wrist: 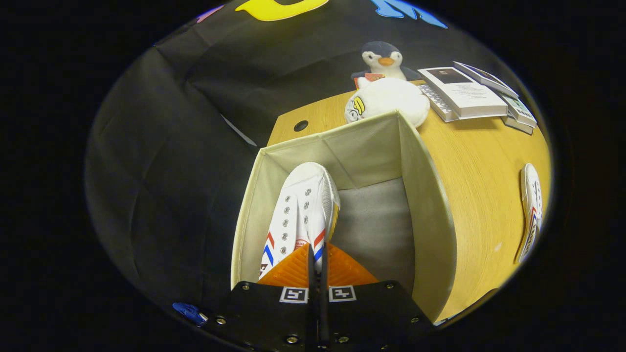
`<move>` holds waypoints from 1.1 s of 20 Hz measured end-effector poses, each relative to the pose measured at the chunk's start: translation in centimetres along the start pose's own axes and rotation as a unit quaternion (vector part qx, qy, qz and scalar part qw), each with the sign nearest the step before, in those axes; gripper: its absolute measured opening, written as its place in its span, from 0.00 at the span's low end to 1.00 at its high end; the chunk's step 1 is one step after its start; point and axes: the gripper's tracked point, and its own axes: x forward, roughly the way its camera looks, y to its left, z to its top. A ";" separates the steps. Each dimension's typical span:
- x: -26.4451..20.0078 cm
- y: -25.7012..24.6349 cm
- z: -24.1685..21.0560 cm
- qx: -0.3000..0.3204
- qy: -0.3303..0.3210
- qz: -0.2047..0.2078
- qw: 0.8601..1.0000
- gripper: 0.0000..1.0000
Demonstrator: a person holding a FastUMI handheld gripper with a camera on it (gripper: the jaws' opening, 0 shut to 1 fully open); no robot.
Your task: Open the storage box then place both shoes into the box .Put the left shoe in first, then the right shoe, with the right side of both shoes facing outward in a uniform manner.
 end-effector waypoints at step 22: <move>-12.4 -6.2 7.3 -0.092 -0.152 0.052 0.983 0.98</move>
